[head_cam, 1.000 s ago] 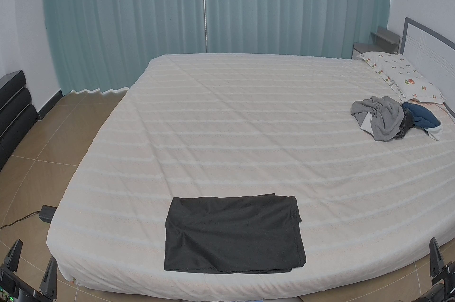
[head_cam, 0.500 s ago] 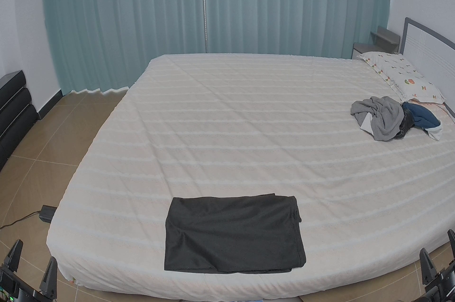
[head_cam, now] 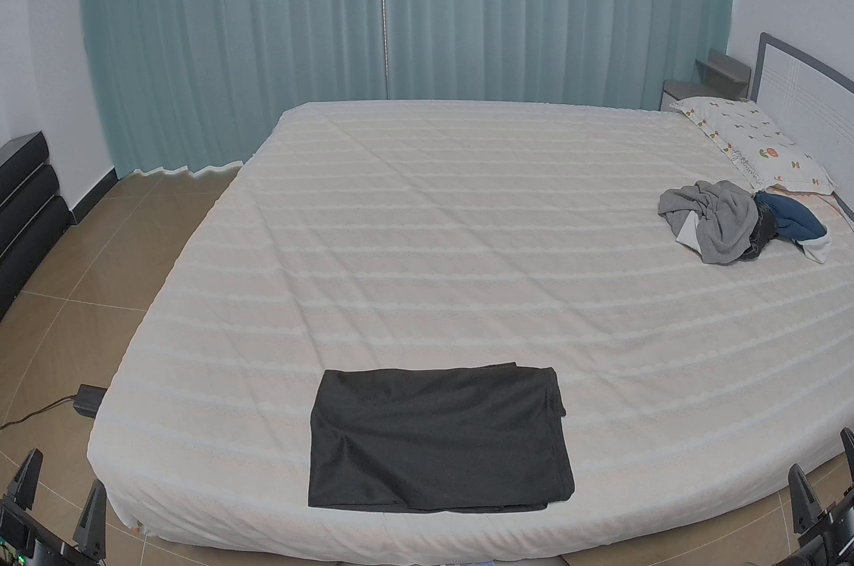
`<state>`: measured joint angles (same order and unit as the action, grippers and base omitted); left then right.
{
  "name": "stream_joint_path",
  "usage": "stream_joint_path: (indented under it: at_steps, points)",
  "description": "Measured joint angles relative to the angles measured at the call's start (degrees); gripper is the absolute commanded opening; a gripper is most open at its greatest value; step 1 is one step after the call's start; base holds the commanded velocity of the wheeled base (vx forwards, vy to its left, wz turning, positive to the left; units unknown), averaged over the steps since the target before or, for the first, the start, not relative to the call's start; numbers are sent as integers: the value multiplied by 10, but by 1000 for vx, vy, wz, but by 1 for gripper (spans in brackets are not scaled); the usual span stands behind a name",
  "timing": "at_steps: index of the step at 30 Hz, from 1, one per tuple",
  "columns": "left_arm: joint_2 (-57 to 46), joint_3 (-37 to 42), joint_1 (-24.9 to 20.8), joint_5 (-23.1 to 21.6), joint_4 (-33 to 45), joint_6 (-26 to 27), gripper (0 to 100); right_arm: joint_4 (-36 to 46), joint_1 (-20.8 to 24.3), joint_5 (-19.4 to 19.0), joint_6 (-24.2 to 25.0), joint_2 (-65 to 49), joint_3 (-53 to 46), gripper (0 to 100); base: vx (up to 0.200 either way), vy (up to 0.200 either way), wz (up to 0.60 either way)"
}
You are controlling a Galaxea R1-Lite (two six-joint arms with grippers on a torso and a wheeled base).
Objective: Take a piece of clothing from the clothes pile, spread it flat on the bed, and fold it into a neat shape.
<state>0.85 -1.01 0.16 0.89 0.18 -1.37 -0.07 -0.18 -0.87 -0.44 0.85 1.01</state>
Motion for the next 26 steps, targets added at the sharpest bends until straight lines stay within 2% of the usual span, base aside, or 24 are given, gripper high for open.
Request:
stream_joint_path:
  at_steps: [26]
  points:
    - [1, 0, 0, -2, 0, 8, 100, 0, 2, -1, 1, 0, 0, 100, 0, 0, 0]
